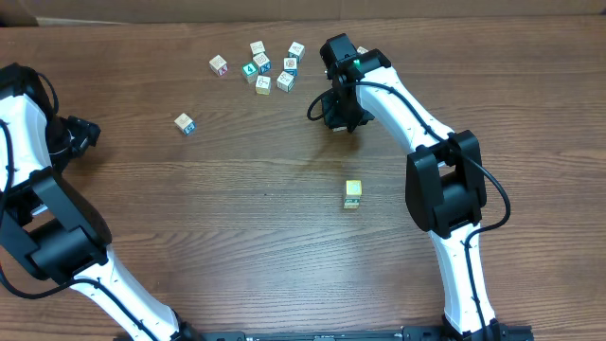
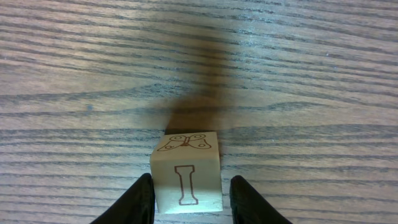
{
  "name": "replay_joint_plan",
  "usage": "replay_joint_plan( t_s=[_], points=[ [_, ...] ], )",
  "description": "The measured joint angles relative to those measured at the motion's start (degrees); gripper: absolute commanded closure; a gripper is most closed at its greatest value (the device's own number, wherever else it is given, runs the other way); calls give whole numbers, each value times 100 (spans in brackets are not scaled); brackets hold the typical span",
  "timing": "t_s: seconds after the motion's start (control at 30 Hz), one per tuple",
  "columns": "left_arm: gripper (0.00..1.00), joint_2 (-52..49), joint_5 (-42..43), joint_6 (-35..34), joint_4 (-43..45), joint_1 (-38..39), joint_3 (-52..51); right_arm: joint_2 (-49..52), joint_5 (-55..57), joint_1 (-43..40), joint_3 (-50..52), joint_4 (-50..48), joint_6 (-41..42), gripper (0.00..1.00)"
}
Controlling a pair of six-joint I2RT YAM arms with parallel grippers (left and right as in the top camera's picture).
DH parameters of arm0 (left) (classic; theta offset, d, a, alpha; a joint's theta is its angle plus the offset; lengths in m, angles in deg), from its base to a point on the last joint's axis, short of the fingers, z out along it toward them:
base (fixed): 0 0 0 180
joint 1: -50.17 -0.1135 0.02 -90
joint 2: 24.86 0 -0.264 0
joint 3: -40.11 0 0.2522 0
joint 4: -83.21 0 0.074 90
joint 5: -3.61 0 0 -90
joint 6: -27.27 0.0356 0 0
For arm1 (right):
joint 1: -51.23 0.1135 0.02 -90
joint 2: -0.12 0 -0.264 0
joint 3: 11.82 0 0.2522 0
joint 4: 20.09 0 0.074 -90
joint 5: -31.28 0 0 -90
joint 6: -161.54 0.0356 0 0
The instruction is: Form a tower
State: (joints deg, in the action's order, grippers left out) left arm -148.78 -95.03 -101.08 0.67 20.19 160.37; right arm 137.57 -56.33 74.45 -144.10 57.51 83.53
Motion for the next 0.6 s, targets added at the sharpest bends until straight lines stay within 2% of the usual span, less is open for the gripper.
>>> replay_joint_plan(
  t_s=[0.3,0.6],
  points=[
    [0,0,-2,0,0,0,0,0,-2,0,0,-125,-7,59],
    [0,0,-2,0,0,0,0,0,0,2,0,-122,-4,66]
  ],
)
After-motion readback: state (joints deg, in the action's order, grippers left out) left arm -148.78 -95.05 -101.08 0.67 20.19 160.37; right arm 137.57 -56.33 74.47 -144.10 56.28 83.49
